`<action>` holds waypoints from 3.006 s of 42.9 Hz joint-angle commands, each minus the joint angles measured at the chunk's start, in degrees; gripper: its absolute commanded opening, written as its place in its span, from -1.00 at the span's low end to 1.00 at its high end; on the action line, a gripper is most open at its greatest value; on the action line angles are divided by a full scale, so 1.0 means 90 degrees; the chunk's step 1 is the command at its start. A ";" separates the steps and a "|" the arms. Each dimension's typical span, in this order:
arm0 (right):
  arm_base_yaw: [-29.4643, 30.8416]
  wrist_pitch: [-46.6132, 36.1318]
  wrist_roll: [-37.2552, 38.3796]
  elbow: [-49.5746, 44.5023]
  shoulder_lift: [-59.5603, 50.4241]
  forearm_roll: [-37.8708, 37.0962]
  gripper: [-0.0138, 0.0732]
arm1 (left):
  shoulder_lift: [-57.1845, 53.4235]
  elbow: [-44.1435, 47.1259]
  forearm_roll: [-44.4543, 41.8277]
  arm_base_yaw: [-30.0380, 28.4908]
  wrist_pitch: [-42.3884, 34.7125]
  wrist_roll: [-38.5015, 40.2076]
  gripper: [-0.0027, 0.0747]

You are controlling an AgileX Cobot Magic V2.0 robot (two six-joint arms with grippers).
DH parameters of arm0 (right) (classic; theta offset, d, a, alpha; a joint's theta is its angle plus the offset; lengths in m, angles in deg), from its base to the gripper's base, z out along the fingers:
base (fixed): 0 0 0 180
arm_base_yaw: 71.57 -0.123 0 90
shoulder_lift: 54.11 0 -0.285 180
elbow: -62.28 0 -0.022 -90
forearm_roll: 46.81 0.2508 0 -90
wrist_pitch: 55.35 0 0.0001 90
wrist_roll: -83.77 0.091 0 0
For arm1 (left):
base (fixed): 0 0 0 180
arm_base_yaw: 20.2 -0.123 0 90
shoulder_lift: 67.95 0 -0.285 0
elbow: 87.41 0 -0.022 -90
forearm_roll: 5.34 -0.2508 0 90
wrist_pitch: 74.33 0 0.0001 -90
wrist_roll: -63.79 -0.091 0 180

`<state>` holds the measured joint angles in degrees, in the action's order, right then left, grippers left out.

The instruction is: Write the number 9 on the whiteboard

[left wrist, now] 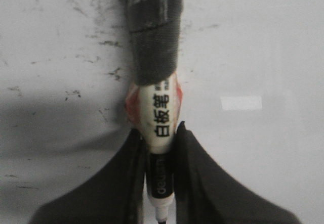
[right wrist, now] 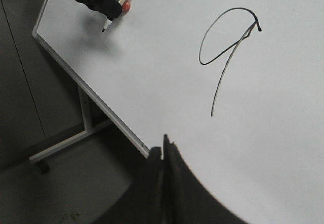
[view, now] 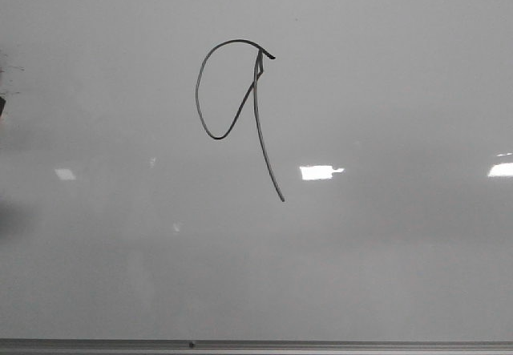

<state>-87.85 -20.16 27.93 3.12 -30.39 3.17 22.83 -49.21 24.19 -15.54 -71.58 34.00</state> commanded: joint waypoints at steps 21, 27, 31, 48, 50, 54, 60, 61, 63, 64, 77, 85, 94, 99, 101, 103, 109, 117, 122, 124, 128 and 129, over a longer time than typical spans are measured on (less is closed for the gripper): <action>0.0028 -0.0288 0.0009 0.0169 0.0048 0.0278 -0.84 | -0.0116 -0.0192 0.0064 -0.0023 -0.0529 0.0070 -0.20; 0.0028 -0.0288 0.0009 0.0169 0.0048 0.0278 -0.84 | -0.0116 -0.0192 0.0064 -0.0023 -0.0529 0.0070 0.11; 0.0028 -0.0288 0.0009 0.0169 0.0048 0.0278 -0.84 | -0.0116 -0.0192 0.0064 -0.0023 -0.0529 0.0070 0.33; 0.0028 -0.0288 0.0009 0.0169 0.0048 0.0278 -0.84 | -0.1399 -0.0192 0.0064 -0.0023 0.0099 0.0070 0.43; 0.0028 -0.0288 0.0009 0.0169 0.0048 0.0278 -0.84 | -0.1722 -0.0192 0.0064 -0.0023 0.0213 0.0070 0.43; 0.0028 -0.0288 0.0009 0.0169 0.0048 0.0278 -0.84 | -0.2497 -0.0154 0.0064 -0.0023 0.0449 0.0070 0.34; 0.0028 -0.0282 0.0009 0.0169 0.0048 0.0278 -0.84 | -0.3748 0.0016 0.0064 -0.0023 0.0903 0.0070 -0.07; 0.0028 -0.0282 0.0009 0.0169 0.0048 0.0278 -0.84 | -0.3981 0.0061 0.0064 -0.0023 0.0988 0.0070 -0.15; 0.0028 -0.0282 0.0009 0.0169 0.0048 0.0278 -0.84 | -0.4336 0.0193 0.0064 -0.0023 0.1080 0.0070 -0.31; 0.0028 -0.0282 0.0009 0.0169 0.0048 0.0278 -0.84 | -0.4583 0.0251 0.0064 -0.0023 0.1151 0.0070 -0.38; 0.0028 -0.0275 0.0009 0.0169 0.0048 0.0278 -0.84 | -0.6657 0.0752 0.0064 -0.0023 0.2043 0.0070 -0.98; 0.0028 -0.0262 0.0009 0.0169 0.0048 0.0278 -0.84 | -0.7133 0.0752 0.0064 -0.0023 0.2111 0.0070 -0.98; 0.0028 -0.0262 0.0009 0.0169 0.0048 0.0278 -0.84 | -0.7149 0.0752 0.0064 -0.0023 0.2111 0.0070 -0.98; 0.0028 -0.0262 0.0009 0.0169 0.0048 0.0278 -0.84 | -0.7149 0.0752 0.0064 -0.0023 0.2111 0.0070 -0.98; 0.0028 -0.0262 0.0009 0.0169 0.0048 0.0278 -0.84 | -0.7149 0.0752 0.0064 -0.0023 0.2111 0.0070 -0.98; 0.0028 -0.0255 0.0009 0.0169 0.0048 0.0278 -0.84 | -0.7149 0.0752 0.0064 -0.0023 0.2111 0.0070 -0.98; 0.0028 -0.0255 0.0009 0.0169 0.0048 0.0278 -0.84 | -0.7149 0.0752 0.0064 -0.0023 0.2111 0.0070 -0.98; 0.0028 -0.0249 0.0009 0.0169 0.0048 0.0278 -0.84 | -0.7149 0.0915 -0.0035 -0.0023 0.1711 0.0070 -0.98; 0.0028 -0.0249 0.0009 0.0169 0.0048 0.0278 -0.84 | -0.7329 0.1333 -0.0838 -0.0023 0.1145 0.0698 -0.98; 0.0028 -0.0249 0.0009 0.0169 0.0048 0.0278 -0.84 | -0.7507 0.1597 -0.1524 -0.0023 0.0991 0.1360 -0.98; 0.0028 -0.0249 0.0009 0.0169 0.0048 0.0278 -0.84 | -0.7895 0.2104 -0.2732 -0.0023 0.0789 0.2537 -0.98; 0.0028 -0.0249 0.0009 0.0169 0.0048 0.0278 -0.84 | -0.8020 0.2268 -0.2937 -0.0023 0.0732 0.2700 -0.98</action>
<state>-87.85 -19.97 28.09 3.12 -30.39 3.17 -47.18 -30.91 5.81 -15.54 -58.54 49.74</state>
